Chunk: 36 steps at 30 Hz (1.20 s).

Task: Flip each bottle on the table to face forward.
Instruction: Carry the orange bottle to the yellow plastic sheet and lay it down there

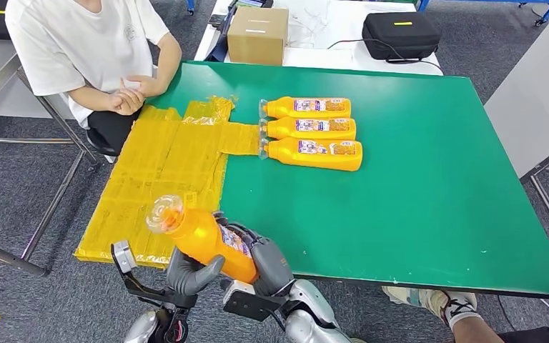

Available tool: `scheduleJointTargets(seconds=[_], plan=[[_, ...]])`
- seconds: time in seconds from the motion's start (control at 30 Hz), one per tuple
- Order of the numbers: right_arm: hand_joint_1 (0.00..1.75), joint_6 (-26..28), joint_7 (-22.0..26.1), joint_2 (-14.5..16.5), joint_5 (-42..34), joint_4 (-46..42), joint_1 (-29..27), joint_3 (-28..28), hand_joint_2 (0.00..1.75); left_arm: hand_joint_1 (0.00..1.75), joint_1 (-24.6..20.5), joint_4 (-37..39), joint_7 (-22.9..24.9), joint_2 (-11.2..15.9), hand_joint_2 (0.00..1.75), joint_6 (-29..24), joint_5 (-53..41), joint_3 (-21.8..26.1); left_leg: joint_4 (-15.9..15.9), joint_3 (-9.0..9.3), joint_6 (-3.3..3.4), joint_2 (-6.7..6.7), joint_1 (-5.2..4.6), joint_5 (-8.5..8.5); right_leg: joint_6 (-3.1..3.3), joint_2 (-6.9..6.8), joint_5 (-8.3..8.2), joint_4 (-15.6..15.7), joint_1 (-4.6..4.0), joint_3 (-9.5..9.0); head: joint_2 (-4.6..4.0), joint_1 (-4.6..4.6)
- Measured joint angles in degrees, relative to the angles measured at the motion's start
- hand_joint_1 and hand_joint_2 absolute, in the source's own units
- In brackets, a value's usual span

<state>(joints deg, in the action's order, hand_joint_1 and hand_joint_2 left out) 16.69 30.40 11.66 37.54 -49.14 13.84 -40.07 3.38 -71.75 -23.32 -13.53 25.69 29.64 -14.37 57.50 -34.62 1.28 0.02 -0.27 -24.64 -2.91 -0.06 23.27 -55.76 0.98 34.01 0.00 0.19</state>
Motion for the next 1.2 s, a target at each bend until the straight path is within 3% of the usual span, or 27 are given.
scheduleJointTargets(seconds=[0.13, 0.57, 0.67, 0.87, 1.03, 1.2], plan=[[0.0, 0.0, -1.2, 0.2, -1.4, -0.2, -0.9, 0.4, 0.0, 1.75, -0.1, -0.2, -2.3, 0.0, 1.75, -2.3, -4.7, -0.2, 0.0, -0.01, 0.0, -0.02, 0.0, 0.0, 0.0, -0.01, 0.0, 0.0, 0.0, -0.01, 0.0, 0.0], [0.0, 1.3, -3.7, 0.5, -1.0, -4.5, -4.7, 1.5, 0.0, 1.75, -0.4, -4.8, -6.5, -0.7, 1.75, -20.9, -20.9, -0.1, 0.0, -0.03, 0.0, -0.06, 0.01, 0.0, 0.0, -0.02, 0.0, 0.0, 0.0, -0.01, 0.0, 0.0], [0.0, 2.7, -3.2, 0.1, -0.6, -6.3, -5.9, 1.9, 0.0, 1.75, -0.8, -5.6, -7.3, -0.4, 1.75, -27.4, -28.8, 0.5, 0.0, -0.03, 0.0, -0.06, 0.01, 0.0, 0.0, -0.02, 0.0, 0.0, 0.0, -0.02, 0.0, 0.01], [0.0, 5.8, -0.7, -0.8, -2.8, -11.8, -9.0, 5.5, 0.0, 1.75, -3.1, -5.2, -8.1, 2.3, 1.75, -38.5, -45.1, 5.2, 0.0, -0.02, 0.0, -0.06, 0.01, 0.0, 0.01, -0.02, 0.0, 0.0, -0.01, -0.02, 0.0, 0.01], [0.0, 9.1, 1.7, -0.6, -5.9, -15.4, -10.1, 8.6, 0.0, 1.75, -6.7, -0.6, -9.8, 4.8, 1.75, -50.4, -59.2, 10.0, 0.0, 0.01, 0.0, -0.05, 0.02, 0.02, 0.01, -0.02, 0.0, 0.0, -0.01, -0.03, 0.0, 0.01], [0.0, 9.6, 2.7, -0.2, -7.9, -17.0, -10.3, 9.2, 0.0, 1.75, -10.1, 5.6, -9.5, 6.7, 1.75, -53.5, -65.6, 12.1, 0.0, 0.0, 0.0, -0.05, 0.02, 0.03, 0.01, -0.02, 0.0, 0.0, 0.0, -0.04, 0.0, 0.01]])
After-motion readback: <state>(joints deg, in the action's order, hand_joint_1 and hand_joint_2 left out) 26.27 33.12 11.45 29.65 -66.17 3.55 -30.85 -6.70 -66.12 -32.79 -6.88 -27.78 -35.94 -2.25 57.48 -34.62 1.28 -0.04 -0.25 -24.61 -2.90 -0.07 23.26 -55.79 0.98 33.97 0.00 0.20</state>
